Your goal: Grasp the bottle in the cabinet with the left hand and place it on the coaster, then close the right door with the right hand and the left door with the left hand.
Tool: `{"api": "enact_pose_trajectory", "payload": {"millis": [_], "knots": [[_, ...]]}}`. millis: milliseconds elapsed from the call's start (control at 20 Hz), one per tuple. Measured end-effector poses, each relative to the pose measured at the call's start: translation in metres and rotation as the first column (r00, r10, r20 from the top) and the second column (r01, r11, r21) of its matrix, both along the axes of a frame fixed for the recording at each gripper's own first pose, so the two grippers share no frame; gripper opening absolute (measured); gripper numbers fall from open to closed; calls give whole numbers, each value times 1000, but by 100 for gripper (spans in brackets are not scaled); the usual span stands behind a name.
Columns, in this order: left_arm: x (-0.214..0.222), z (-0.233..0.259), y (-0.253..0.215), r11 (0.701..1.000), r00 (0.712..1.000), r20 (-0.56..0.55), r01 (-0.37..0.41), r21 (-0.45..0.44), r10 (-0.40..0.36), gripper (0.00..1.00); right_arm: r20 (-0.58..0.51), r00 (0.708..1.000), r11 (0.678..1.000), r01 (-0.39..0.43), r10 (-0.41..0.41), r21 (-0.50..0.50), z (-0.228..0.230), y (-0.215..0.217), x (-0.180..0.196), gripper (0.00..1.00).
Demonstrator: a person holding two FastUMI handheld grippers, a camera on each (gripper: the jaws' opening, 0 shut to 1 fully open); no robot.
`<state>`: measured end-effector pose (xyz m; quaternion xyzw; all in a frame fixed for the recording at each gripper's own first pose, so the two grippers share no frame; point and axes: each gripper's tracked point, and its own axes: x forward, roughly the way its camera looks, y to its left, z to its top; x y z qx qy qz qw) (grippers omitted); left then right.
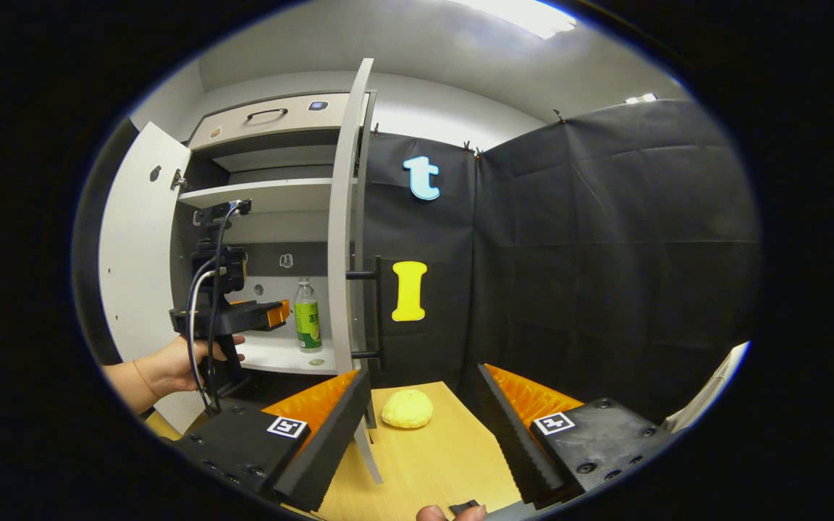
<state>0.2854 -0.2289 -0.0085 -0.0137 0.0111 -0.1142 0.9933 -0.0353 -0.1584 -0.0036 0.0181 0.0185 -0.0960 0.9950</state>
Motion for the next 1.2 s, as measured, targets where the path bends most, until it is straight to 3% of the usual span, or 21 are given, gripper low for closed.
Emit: {"api": "enact_pose_trajectory", "payload": {"millis": [300, 750, 950, 1000, 1200], "knots": [[65, -14, -20, 1000, 1000, -20, -15, 27, 16, 94, -11, 1000, 1000, 28, -28, -8, -3, -25, 10, 97], [130, -29, -21, 996, 996, -43, -79, 48, 81, 94, -22, 998, 998, 56, -57, -11, -11, -41, 24, 98], [136, -38, -21, 997, 995, -67, -64, 47, 67, 92, -24, 998, 998, 59, -59, -12, -11, -42, 27, 98], [134, -36, -19, 997, 996, -61, -64, 44, 66, 80, -25, 998, 998, 59, -60, -10, -12, -41, 28, 98], [111, -18, -8, 998, 998, -19, -51, 44, 52, 79, -24, 999, 999, 42, -42, 3, -13, -36, 28, 98]]}}
